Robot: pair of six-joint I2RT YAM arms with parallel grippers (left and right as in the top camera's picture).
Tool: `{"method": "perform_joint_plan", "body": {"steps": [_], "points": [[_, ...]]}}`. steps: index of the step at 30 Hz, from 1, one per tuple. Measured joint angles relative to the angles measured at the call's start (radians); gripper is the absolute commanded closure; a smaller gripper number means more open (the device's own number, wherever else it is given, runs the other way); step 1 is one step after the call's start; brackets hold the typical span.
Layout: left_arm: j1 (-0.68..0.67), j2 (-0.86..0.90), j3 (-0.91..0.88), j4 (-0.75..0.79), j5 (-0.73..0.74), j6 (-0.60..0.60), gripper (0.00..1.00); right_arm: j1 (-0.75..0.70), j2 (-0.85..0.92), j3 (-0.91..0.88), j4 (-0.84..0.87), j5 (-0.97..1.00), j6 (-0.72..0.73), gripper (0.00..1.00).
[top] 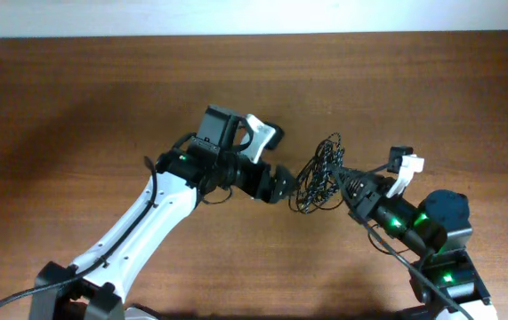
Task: Untangle cables
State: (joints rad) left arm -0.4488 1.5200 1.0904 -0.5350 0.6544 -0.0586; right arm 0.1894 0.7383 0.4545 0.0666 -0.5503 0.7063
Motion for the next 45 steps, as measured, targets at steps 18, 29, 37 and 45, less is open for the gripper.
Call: {"method": "perform_joint_plan", "body": {"steps": [18,29,37,45], "points": [[-0.161,0.075,0.016,-0.042,-0.843,-0.358,1.0,-0.158,0.124,0.013,-0.24,0.059,-0.107,0.95],[-0.038,-0.28,-0.002,0.0,-0.519,-0.405,1.0,-0.175,0.518,0.015,-0.16,-0.047,-0.14,0.35],[-0.042,-0.281,-0.002,-0.007,-0.403,-0.855,0.96,0.047,0.523,0.014,0.216,-0.456,-0.071,0.3],[-0.201,-0.278,0.002,-0.095,-0.441,-0.725,1.0,0.156,0.524,0.007,0.494,-0.101,0.051,0.96]]}}
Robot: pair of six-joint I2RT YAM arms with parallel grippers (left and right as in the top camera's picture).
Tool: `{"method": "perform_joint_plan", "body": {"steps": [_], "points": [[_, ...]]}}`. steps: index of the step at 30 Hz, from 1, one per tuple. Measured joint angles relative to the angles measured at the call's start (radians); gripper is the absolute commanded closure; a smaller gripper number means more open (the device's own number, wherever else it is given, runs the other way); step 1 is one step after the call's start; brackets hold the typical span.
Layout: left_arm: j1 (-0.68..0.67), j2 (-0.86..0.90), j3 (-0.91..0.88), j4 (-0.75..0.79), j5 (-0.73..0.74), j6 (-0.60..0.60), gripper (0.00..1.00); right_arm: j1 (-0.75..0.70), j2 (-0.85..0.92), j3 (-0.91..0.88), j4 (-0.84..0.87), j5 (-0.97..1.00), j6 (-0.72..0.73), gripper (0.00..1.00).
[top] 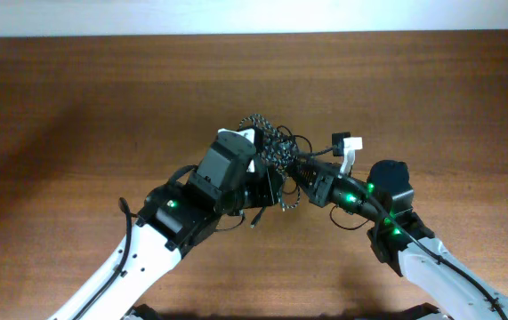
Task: Untangle cables
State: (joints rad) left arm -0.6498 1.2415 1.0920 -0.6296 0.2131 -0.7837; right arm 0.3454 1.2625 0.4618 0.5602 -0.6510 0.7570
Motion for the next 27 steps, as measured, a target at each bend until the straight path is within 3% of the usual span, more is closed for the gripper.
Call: {"method": "perform_joint_plan", "body": {"steps": [2,6,8,9,10,11,13,16,18,22,26,27], "points": [[-0.005,0.005,0.008,-0.19,-0.14,0.118,1.0,-0.038,0.001,0.0,-0.016,0.026,-0.049,0.96],[-0.02,0.007,0.01,-0.339,-0.388,0.164,1.0,-0.19,0.001,0.0,-0.021,-0.087,-0.058,0.96],[-0.036,0.008,0.011,-0.344,-0.429,0.167,0.86,-0.257,0.001,0.0,-0.063,-0.154,-0.06,0.96],[-0.045,0.01,0.013,-0.343,-0.45,0.172,0.5,-0.293,-0.001,0.002,-0.116,-0.197,-0.058,0.96],[-0.048,0.011,0.013,-0.352,-0.481,0.171,0.01,-0.324,-0.003,0.004,-0.156,-0.217,-0.058,0.96],[-0.031,0.009,0.009,-0.42,-0.623,0.162,0.01,-0.414,0.0,0.004,-0.192,-0.13,-0.058,0.96],[-0.006,0.01,0.005,-0.422,-0.789,0.086,0.01,-0.433,0.0,0.005,-0.248,-0.077,-0.058,0.96],[0.063,0.01,0.003,-0.367,-0.817,-0.24,0.01,-0.429,0.0,0.01,-0.41,-0.097,-0.058,0.96],[0.064,0.011,-0.002,-0.248,-0.8,-0.34,0.01,-0.311,0.001,0.009,-0.432,-0.201,-0.062,0.96],[0.064,0.012,-0.002,-0.244,-0.762,-0.359,0.01,-0.082,0.001,0.008,-0.352,-0.352,-0.172,0.96],[0.065,0.012,-0.002,-0.244,-0.641,-0.354,0.01,-0.049,0.001,0.006,-0.276,-0.38,-0.233,0.96],[0.092,0.012,-0.002,-0.225,-0.575,-0.287,0.01,-0.049,0.001,0.006,-0.277,-0.38,-0.237,0.96]]}}
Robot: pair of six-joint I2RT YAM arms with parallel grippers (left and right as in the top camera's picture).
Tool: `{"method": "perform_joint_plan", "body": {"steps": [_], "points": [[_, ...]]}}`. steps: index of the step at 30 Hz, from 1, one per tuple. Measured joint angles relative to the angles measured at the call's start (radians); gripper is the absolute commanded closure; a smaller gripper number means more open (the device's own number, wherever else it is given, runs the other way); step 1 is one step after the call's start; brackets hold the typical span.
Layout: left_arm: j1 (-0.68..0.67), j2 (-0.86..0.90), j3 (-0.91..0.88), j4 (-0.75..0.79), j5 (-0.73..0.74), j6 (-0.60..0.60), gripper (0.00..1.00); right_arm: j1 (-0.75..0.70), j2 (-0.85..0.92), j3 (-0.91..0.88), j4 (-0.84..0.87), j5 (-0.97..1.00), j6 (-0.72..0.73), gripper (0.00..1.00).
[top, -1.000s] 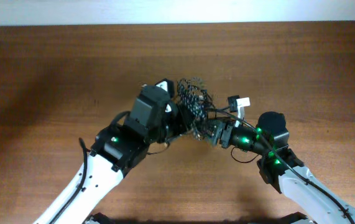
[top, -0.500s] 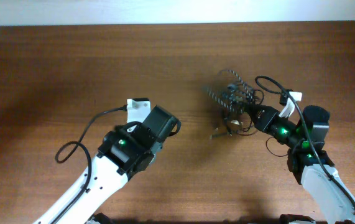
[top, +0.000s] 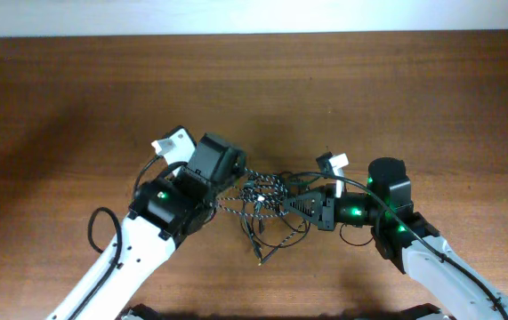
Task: Untangle cables
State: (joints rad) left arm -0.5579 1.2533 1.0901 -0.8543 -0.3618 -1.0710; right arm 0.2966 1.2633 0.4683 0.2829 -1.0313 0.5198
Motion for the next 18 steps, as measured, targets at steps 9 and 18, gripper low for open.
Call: {"method": "perform_joint_plan", "body": {"steps": [9,18], "points": [[0.377,0.101,-0.002,0.146,0.852,0.554,0.01,0.0,-0.001,0.0,-0.002,-0.006,0.0,0.96],[0.25,0.133,-0.002,0.167,0.845,0.533,0.42,0.0,-0.001,0.0,-0.024,0.001,-0.003,0.96]]}}
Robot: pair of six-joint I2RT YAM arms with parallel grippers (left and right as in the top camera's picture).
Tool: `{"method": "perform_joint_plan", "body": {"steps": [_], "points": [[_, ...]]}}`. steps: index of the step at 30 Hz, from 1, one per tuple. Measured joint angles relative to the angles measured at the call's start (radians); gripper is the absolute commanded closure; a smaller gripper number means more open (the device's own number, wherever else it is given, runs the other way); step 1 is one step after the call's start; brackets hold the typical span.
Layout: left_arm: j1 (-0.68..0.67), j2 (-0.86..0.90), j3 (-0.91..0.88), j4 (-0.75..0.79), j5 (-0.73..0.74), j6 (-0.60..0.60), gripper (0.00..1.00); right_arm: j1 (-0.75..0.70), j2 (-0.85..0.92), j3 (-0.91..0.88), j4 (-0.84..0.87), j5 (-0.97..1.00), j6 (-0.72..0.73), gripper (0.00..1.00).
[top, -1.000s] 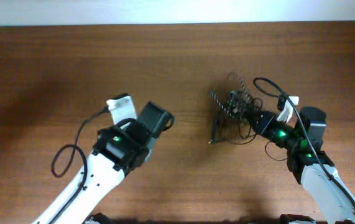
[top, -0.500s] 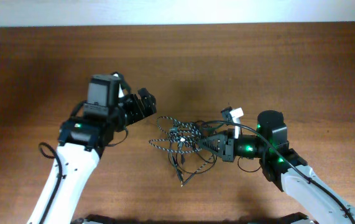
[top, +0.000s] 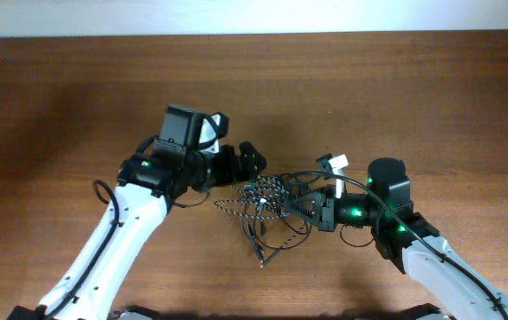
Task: Untangle cables
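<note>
A tangle of cables [top: 267, 200] lies on the brown table, made of a black-and-white braided cable and thin black cables. A loose black end trails toward the front [top: 261, 258]. My right gripper [top: 300, 204] is at the tangle's right side, shut on its cables. My left gripper [top: 243, 163] hovers just beyond the tangle's upper left. Its fingers look spread and nothing shows between them. The braided cable's left end [top: 222, 206] rests free on the table.
The wooden table [top: 396, 98] stretches around both arms, with a white wall along its far edge. The left arm reaches in from the front left, and the right arm from the front right. A white tag [top: 332, 162] sticks up on the right wrist.
My left gripper has let go of the braided cable and now sits farther back and to the right, off the tangle. The right gripper and the tangle stayed in place.
First both grippers held the tangle as a tight ball, lifted right of centre. Then they held it together near the middle. Then the bundle was stretched out low between them, with strands loosened. Now only the right gripper holds it.
</note>
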State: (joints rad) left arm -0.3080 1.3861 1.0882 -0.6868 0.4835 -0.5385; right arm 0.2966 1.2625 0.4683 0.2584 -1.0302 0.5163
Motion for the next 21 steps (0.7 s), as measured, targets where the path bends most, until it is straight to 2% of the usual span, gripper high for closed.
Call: {"method": "perform_joint_plan", "body": {"steps": [2,4,6,7,8,9,11,14,16,17,19,21], "points": [[-0.064,0.0,-0.041,0.004,-0.102,0.007,0.45,0.0,0.0,0.0,0.0,0.0,0.0,0.96],[-0.109,0.001,-0.138,0.033,-0.171,0.008,0.18,0.0,0.0,0.0,-0.004,0.001,0.0,0.96],[-0.128,0.001,-0.174,0.053,-0.187,0.053,0.04,0.0,0.0,0.0,-0.004,0.004,0.0,0.96],[-0.142,0.002,-0.189,0.076,-0.189,0.06,0.01,0.0,0.0,0.0,-0.004,0.004,0.0,0.96],[-0.17,0.002,-0.201,0.098,-0.18,0.099,0.07,0.0,0.0,0.0,-0.012,0.004,-0.001,0.96],[-0.196,0.002,-0.207,0.123,-0.173,0.137,0.31,0.0,0.0,0.0,-0.028,0.003,0.0,0.96],[-0.211,0.002,-0.213,0.198,-0.177,0.166,1.0,0.0,0.0,0.0,-0.046,0.006,0.001,0.96],[-0.221,0.003,-0.213,0.222,-0.295,0.166,1.0,0.0,0.0,0.0,-0.05,0.004,0.0,0.96],[-0.182,-0.002,-0.214,0.105,-0.525,-0.003,1.0,0.0,-0.001,0.006,-0.146,0.124,-0.001,0.96],[-0.108,-0.063,-0.219,0.043,-0.582,-0.05,1.0,0.005,-0.002,0.009,-0.235,0.269,-0.005,0.96],[0.072,-0.285,-0.22,-0.015,-0.594,-0.069,1.0,0.007,-0.001,0.007,-0.286,0.455,-0.003,0.96],[0.123,-0.405,-0.221,-0.043,-0.591,-0.069,1.0,0.007,-0.001,0.007,-0.285,0.516,-0.004,0.96]]}}
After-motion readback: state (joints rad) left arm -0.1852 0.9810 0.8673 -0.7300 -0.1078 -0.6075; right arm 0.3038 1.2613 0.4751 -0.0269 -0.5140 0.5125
